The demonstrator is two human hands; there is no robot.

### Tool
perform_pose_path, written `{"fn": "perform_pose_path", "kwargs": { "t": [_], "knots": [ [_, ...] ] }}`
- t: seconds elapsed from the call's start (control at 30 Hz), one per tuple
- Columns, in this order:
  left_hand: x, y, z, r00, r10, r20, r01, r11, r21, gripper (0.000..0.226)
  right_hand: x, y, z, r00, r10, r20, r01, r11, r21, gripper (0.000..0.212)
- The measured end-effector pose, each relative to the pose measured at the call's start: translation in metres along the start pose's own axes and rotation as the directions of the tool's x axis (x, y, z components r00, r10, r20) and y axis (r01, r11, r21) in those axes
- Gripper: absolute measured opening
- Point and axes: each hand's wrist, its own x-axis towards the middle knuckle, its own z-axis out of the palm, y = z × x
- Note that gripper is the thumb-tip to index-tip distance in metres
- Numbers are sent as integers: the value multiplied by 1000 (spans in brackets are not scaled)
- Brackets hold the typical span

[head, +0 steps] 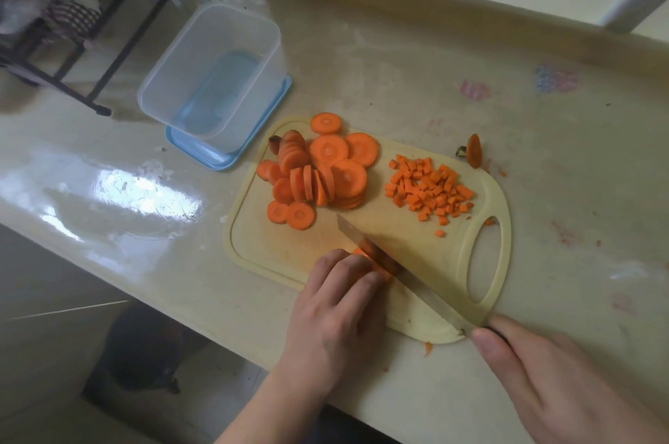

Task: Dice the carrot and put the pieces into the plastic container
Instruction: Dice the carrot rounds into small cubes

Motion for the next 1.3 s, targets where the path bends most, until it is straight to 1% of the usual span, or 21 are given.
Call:
{"fn": "perform_pose_path", "kwargs": {
  "t": [0.1, 0.13, 0.23, 0.27, 0.3, 0.37, 0.4, 0.47, 0.5, 0.53, 0.57, 0.67, 0.73, 0.77, 0.83, 0.9, 0.97, 1.03, 1.13, 1.23, 1.3],
  "knots": [
    [-2, -1, 1, 1000, -13, -11, 13, 1000, 2, 12, -10, -1, -6, 999, -2, -35, 2, 1000, 11, 61],
    [-2, -1, 1, 1000, -13, -14, 13, 1000, 4, 12, -12, -2, -7, 998, 9, -56, -8, 1000, 13, 56],
    [0, 0, 0, 1000, 10, -15, -10, 1000, 12, 14, -19, -6, -8, 992, 66, -103, -69, 997, -25, 66],
    [0, 0, 0, 1000, 17, -13, -17, 1000, 15, 15, -20, -4, -6, 995, 59, -75, -62, 997, -37, 67],
    [0, 0, 0, 1000, 19, -10, -19, 1000, 16, 16, -22, -1, -4, 998, 53, -30, -55, 996, -77, 64],
    [-1, -1, 0, 1000, 16, -5, -16, 1000, 13, 16, -25, -3, -4, 996, 68, -54, -75, 988, -134, 58],
    [-1, -2, 0, 1000, 14, -7, -14, 1000, 10, 15, -26, -3, -2, 996, 80, -38, -85, 985, -149, 63],
    [-2, -3, 1, 1000, 10, -15, -10, 1000, 6, 14, -29, -2, 5, 993, 86, -86, -104, 968, -230, 89],
    [-2, -3, 1, 1000, 8, -17, -8, 1000, 2, 14, -27, -3, 5, 991, 114, -69, -129, 951, -281, 102],
    [-2, -3, 0, 1000, 8, -18, -8, 1000, -3, 12, -24, -4, 4, 989, 149, -14, -146, 936, -320, 108],
    [-1, -2, 0, 1000, 10, -18, -10, 1000, -7, 10, -19, -6, 3, 988, 153, 26, -137, 939, -317, 109],
    [1, -1, 1, 1000, 4, -17, -4, 1000, -13, 10, -6, -8, 3, 998, 38, 43, -31, 989, -143, 96],
    [2, 0, 0, 1000, 0, -12, 0, 1000, -17, 9, 1, -7, 3, 998, -23, 55, 26, 998, -59, 81],
    [1, 0, -1, 1000, 2, -5, -2, 1000, -15, 9, 1, -7, 2, 998, -32, 61, 34, 999, -27, 74],
    [-2, -1, -3, 1000, 12, 6, -12, 1000, -11, 8, -2, -6, 1, 999, -29, 15, 28, 999, 20, 74],
    [-4, -3, -4, 1000, 14, 3, -14, 1000, -2, 9, -9, -8, -2, 999, -2, -47, 3, 1000, 12, 71],
    [-7, -6, -2, 1000, 23, -9, -23, 1000, 8, 11, -16, -6, -3, 998, 37, -54, -39, 998, -42, 68],
    [-7, -6, -1, 999, 41, -14, -41, 999, 4, 13, -21, 0, -3, 998, 29, -62, -35, 993, -111, 66],
    [-8, -8, -1, 999, 51, -2, -51, 999, -16, 17, -26, 2, -3, 990, 127, -63, -135, 983, -125, 79],
    [-11, -10, 0, 999, 38, 21, -38, 999, -21, 30, -29, 6, 0, 989, 140, -45, -145, 976, -162, 85],
    [-11, -11, 0, 999, 38, 22, -37, 999, -25, 32, -31, 5, 3, 989, 149, -25, -151, 964, -218, 88]
  ]
}}
